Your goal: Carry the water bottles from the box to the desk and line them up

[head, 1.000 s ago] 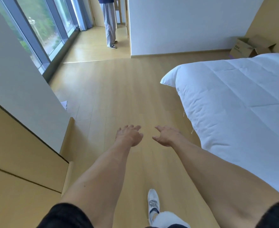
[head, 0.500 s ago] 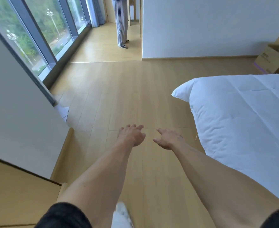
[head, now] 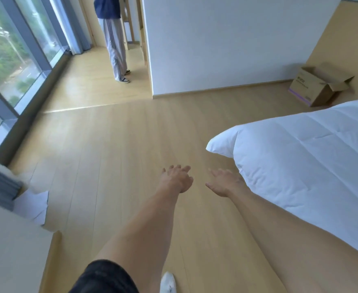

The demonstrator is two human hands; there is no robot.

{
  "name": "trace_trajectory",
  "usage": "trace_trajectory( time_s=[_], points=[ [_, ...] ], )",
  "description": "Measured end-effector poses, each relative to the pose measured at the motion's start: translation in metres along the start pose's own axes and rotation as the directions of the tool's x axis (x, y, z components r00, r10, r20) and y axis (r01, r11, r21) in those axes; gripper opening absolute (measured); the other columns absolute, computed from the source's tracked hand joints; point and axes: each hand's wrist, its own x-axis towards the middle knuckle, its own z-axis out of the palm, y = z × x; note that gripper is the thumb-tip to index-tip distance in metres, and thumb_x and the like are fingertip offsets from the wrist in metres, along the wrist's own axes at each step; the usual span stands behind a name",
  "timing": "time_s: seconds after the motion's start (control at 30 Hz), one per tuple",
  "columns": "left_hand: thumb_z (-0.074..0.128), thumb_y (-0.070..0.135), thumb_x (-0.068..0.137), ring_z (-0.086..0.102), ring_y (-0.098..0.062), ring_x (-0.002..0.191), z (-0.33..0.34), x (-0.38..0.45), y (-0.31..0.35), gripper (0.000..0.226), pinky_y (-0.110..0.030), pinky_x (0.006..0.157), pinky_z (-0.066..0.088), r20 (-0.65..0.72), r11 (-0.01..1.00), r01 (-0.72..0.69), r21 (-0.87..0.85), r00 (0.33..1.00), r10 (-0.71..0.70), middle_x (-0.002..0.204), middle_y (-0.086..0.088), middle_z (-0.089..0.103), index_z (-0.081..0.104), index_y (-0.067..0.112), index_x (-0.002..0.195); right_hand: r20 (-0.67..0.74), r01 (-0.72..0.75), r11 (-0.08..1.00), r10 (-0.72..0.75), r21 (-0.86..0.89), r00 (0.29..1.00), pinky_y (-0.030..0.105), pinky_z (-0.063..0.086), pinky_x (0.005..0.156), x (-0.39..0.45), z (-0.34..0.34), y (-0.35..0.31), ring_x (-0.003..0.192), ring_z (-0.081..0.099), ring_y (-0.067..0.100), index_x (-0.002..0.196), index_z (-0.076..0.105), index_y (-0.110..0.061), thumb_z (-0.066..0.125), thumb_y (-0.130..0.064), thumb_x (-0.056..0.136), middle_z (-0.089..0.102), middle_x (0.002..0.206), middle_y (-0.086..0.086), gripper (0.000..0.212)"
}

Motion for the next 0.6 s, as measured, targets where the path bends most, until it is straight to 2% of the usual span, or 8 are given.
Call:
trace_trajectory(
  time_s=[0.13,0.3,0.4,0.5,0.6],
  points=[
    [0.034,0.047,0.105,0.032,-0.026,0.146,-0.029,0.067,-0.012,0.054,-0.045,0.118,0.025,-0.003,0.998,-0.058,0.020,0.998,0.058,0.158,-0.003,0.037,0.028,0.033,0.157,-0.052,-0.034,0.998,0.037,0.059,0.998,0.048,0.025,0.115,0.050,-0.035,-0.012,0.147,0.028,0.027,0.155,0.027,-0.035,0.041,-0.054,0.096,0.032,0.161,0.000,0.063],
    [0.032,0.047,0.104,0.033,-0.025,0.145,-0.052,0.139,-0.022,0.055,-0.045,0.117,0.025,0.015,0.993,-0.115,0.025,0.993,0.114,0.158,-0.001,0.036,0.026,0.034,0.157,-0.050,-0.080,0.993,0.084,0.088,0.995,0.047,0.028,0.113,0.109,-0.068,-0.015,0.145,0.033,0.028,0.155,0.029,-0.033,0.042,-0.054,0.097,0.032,0.161,-0.001,0.063],
    [0.032,0.047,0.104,0.032,-0.024,0.146,-0.067,0.186,-0.029,0.054,-0.045,0.117,0.025,0.004,0.993,-0.117,0.032,0.993,0.117,0.159,0.000,0.036,0.027,0.035,0.157,-0.040,-0.096,0.991,0.101,0.092,0.994,0.047,0.031,0.109,0.153,-0.084,-0.014,0.140,0.038,0.030,0.152,0.032,-0.031,0.042,-0.051,0.097,0.042,0.153,0.003,0.060],
    [0.033,0.047,0.104,0.032,-0.025,0.146,-0.089,0.238,-0.039,0.054,-0.046,0.119,0.024,-0.018,0.994,-0.099,0.041,0.995,0.100,0.159,0.001,0.036,0.028,0.036,0.156,-0.019,-0.108,0.987,0.111,0.118,0.994,0.048,0.025,0.115,0.207,-0.102,-0.015,0.144,0.031,0.029,0.156,0.025,-0.032,0.040,-0.048,0.098,0.035,0.157,0.005,0.062],
    [0.034,0.048,0.104,0.033,-0.025,0.146,-0.117,0.294,-0.050,0.054,-0.045,0.119,0.025,-0.022,0.995,-0.072,0.065,0.997,0.074,0.158,0.000,0.038,0.029,0.036,0.156,-0.030,-0.068,0.989,0.073,0.131,0.997,0.047,0.028,0.113,0.269,-0.126,-0.019,0.142,0.033,0.029,0.154,0.031,-0.028,0.042,-0.047,0.099,0.039,0.154,0.006,0.059]
  ],
)
